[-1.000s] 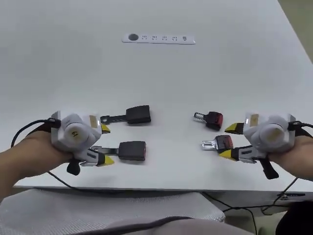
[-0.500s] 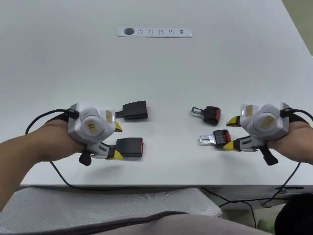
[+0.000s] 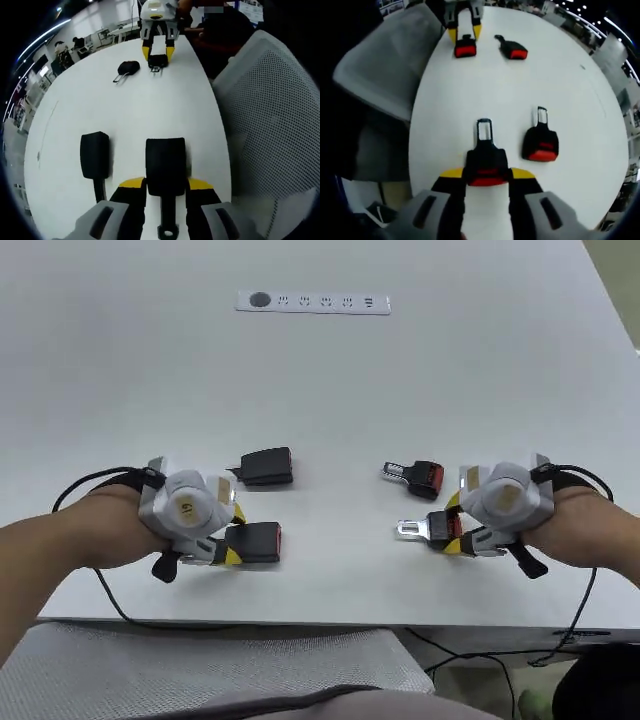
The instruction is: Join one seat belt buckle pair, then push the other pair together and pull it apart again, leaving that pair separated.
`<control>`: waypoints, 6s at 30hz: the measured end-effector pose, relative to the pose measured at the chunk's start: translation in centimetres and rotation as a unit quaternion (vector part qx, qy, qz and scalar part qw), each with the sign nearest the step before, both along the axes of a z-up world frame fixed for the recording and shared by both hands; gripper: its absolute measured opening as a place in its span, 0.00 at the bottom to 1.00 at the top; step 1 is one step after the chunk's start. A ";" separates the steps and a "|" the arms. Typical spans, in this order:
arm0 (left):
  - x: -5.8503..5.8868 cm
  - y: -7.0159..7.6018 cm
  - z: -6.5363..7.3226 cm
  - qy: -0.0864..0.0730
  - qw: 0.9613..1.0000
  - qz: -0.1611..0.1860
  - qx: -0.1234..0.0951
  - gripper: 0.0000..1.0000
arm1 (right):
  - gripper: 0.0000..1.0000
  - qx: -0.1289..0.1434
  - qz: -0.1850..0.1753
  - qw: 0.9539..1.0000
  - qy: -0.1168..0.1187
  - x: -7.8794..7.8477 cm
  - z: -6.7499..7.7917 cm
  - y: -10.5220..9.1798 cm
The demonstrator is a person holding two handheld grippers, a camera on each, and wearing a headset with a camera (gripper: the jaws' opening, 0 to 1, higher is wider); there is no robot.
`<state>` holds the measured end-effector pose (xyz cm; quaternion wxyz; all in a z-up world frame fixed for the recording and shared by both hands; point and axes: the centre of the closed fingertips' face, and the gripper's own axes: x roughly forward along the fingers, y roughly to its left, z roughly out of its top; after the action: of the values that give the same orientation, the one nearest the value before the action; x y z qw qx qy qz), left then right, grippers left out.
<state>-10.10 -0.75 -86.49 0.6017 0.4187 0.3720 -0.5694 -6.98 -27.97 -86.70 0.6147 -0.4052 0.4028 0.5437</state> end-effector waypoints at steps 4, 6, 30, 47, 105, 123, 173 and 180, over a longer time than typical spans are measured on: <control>-0.1 -0.4 -0.6 -0.004 1.000 0.004 0.006 0.31 | 0.31 0.002 0.005 1.000 0.008 -0.1 -0.1 -0.1; 0.0 -0.4 -0.5 0.000 1.000 0.011 0.006 0.31 | 0.31 0.005 0.005 1.000 0.011 -0.1 -0.1 -0.1; 0.3 -0.3 -0.5 0.023 0.999 0.042 -0.018 0.31 | 0.32 0.021 -0.023 0.999 0.011 -0.5 0.4 1.0; 0.2 -0.3 -0.6 0.033 0.999 0.039 -0.005 0.32 | 0.32 0.023 -0.016 1.000 0.009 -0.9 0.1 3.2; 0.0 -0.3 -0.7 0.040 0.999 0.024 0.021 0.32 | 0.32 0.075 0.028 0.997 -0.014 -2.9 0.3 16.7; 0.0 -0.5 -0.6 0.040 0.999 0.007 0.026 0.31 | 0.31 0.089 0.024 0.996 -0.004 -3.0 0.2 17.9; 0.2 -0.1 -0.8 0.043 0.999 0.011 0.021 0.31 | 0.29 0.063 0.058 0.996 -0.004 -2.8 0.2 19.6; 0.0 -0.1 -0.7 0.037 0.999 0.024 0.017 0.31 | 0.30 0.060 0.059 0.996 -0.004 -2.8 0.1 19.6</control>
<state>-10.06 -0.86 -87.23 0.5937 0.3989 0.4135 -0.5634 -9.78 -8.42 -86.62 0.6062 -0.3925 0.3424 0.6010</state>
